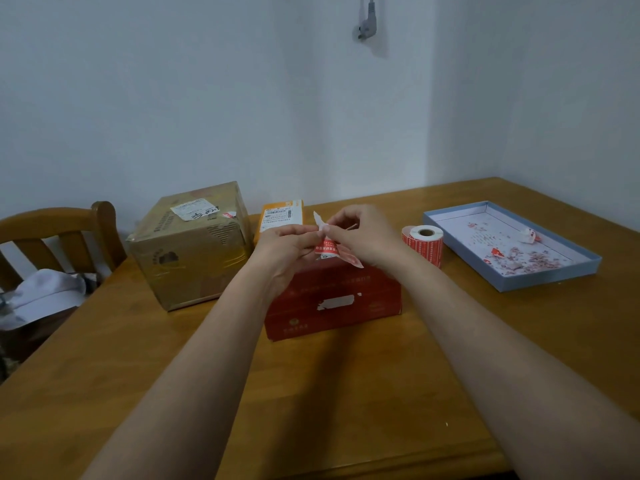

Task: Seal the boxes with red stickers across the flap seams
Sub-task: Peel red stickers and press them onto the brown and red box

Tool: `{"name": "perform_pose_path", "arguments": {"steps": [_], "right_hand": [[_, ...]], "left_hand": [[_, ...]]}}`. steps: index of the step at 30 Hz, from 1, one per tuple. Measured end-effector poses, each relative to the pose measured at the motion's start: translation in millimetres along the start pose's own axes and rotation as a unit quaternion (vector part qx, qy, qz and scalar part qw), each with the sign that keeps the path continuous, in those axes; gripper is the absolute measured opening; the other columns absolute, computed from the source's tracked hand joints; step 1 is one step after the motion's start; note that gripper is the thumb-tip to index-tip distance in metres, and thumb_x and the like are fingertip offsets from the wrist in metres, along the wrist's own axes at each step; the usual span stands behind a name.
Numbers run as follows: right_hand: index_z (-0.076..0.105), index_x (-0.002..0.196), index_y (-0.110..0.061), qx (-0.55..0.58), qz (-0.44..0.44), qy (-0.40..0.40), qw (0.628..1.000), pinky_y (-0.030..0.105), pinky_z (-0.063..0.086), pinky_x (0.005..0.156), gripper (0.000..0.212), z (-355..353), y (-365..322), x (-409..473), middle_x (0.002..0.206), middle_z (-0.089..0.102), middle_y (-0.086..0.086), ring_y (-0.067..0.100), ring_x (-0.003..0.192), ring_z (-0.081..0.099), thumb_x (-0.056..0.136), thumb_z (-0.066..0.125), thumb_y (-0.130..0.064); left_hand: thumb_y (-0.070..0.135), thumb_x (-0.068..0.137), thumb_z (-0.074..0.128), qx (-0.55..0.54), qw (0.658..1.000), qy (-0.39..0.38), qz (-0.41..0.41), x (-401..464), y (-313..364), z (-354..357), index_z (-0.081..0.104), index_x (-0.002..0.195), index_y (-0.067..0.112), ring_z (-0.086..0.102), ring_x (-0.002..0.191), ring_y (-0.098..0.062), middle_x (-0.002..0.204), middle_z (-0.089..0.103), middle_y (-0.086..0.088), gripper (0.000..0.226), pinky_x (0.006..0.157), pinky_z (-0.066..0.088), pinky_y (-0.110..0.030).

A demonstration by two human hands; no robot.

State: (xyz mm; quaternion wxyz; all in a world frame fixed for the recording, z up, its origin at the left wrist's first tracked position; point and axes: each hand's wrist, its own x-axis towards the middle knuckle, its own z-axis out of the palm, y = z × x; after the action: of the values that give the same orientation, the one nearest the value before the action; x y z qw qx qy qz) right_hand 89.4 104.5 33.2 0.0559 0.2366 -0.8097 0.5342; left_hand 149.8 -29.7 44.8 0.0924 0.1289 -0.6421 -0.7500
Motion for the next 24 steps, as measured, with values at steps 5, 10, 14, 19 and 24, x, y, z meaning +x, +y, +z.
{"name": "perform_pose_path", "arguments": {"steps": [5, 10, 14, 19, 24], "right_hand": [[0.068, 0.083, -0.016, -0.003, -0.015, -0.002, 1.0, 0.01, 0.044, 0.057, 0.008, -2.9, -4.6, -1.3, 0.08, 0.068, -0.003, 0.005, 0.068, 0.059, 0.088, 0.068, -0.022], [0.071, 0.086, -0.012, 0.009, -0.001, 0.022, 1.0, 0.012, 0.044, 0.06, 0.009, -6.4, -4.6, -2.8, 0.079, 0.067, -0.004, 0.001, 0.068, 0.057, 0.088, 0.067, -0.02], [0.07, 0.088, -0.012, 0.037, 0.031, 0.021, 0.999, 0.016, 0.048, 0.065, 0.007, -9.2, -3.1, -5.4, 0.083, 0.067, -0.003, 0.005, 0.073, 0.06, 0.088, 0.066, -0.018], [0.069, 0.085, -0.011, 0.08, 0.067, 0.012, 0.994, 0.016, 0.05, 0.055, 0.006, -12.2, -5.2, -5.9, 0.082, 0.067, 0.001, 0.008, 0.068, 0.062, 0.089, 0.065, -0.014], [0.068, 0.088, -0.006, 0.116, 0.088, 0.01, 0.989, 0.012, 0.048, 0.047, 0.008, -13.3, -6.6, -7.1, 0.079, 0.066, 0.003, 0.006, 0.06, 0.06, 0.091, 0.063, -0.012]], "left_hand": [[0.004, 0.088, 0.067, 0.02, 1.0, -0.015, 0.003, -0.8, 2.5, 1.9, 0.065, 0.095, -0.003, 0.073, 0.066, -0.017, 0.079, 0.072, -0.013, 0.01, 0.056, 0.056, -0.021], [0.005, 0.087, 0.069, 0.035, 0.999, -0.011, 0.015, 4.2, -2.0, 7.4, 0.064, 0.097, -0.005, 0.07, 0.084, -0.026, 0.095, 0.069, -0.023, 0.015, 0.072, 0.06, -0.026], [0.001, 0.088, 0.066, 0.029, 0.999, -0.017, 0.022, 3.9, -3.1, 12.5, 0.062, 0.088, -0.003, 0.07, 0.075, -0.021, 0.088, 0.068, -0.021, 0.005, 0.067, 0.06, -0.023], [-0.001, 0.089, 0.064, 0.022, 0.999, -0.02, 0.028, 3.4, -3.0, 15.2, 0.062, 0.088, -0.004, 0.071, 0.071, -0.019, 0.083, 0.069, -0.017, 0.004, 0.067, 0.059, -0.022], [-0.001, 0.089, 0.064, 0.012, 0.999, -0.022, 0.03, 3.0, -2.5, 16.0, 0.062, 0.089, -0.004, 0.071, 0.068, -0.017, 0.081, 0.07, -0.016, 0.003, 0.064, 0.058, -0.02]]}}
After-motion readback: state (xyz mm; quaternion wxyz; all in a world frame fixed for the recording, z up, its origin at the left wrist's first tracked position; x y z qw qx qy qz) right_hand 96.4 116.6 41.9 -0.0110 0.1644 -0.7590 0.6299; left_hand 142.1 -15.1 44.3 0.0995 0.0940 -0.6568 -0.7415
